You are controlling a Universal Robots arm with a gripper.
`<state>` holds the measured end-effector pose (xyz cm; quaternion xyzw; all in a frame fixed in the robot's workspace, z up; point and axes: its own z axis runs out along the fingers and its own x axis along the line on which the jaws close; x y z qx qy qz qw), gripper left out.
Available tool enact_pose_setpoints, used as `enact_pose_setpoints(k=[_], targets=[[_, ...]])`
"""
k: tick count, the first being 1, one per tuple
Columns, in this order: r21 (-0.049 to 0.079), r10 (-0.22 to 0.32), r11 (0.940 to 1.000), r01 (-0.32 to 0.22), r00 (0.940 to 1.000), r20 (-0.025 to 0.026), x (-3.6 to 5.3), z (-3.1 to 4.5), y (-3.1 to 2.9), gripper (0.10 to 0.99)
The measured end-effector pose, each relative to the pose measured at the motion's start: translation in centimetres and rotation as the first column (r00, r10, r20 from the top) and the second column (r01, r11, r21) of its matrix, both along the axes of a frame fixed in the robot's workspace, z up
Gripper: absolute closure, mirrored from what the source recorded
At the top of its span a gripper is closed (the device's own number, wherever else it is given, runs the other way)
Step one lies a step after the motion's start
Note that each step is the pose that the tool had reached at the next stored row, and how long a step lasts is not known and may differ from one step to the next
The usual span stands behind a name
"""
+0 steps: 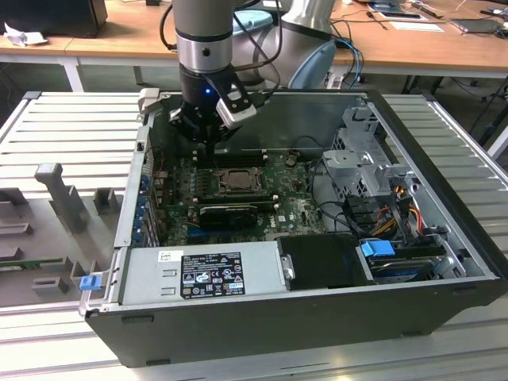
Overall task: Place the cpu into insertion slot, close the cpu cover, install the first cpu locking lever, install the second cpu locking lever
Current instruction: 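Install the first cpu locking lever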
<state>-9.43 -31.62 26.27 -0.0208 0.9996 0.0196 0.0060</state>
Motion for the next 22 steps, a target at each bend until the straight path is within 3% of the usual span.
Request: enact_pose_setpoints(k=[3,6,13,18,20,22], targets=[[0.000,0.000,1.0000,0.000,1.0000,0.0002,-1.14,-0.02,0.03,0.980],[0.000,0.001,1.0000,-0.001,1.0000,0.0002,-1.61,-0.07,0.42,0.980],[0.000,0.001,1.0000,-0.001,1.0000,0.0002,-1.70,-0.48,2.72,0.980],[0.000,0.001,1.0000,-0.001,1.0000,0.0002,-0.47,-0.59,3.10,0.980],[0.000,0.001,1.0000,-0.001,1.0000,0.0002,0.79,-0.75,3.23,0.980],[0.000,0.001,1.0000,-0.001,1.0000,0.0000,2.59,-1.03,3.47,0.980]])
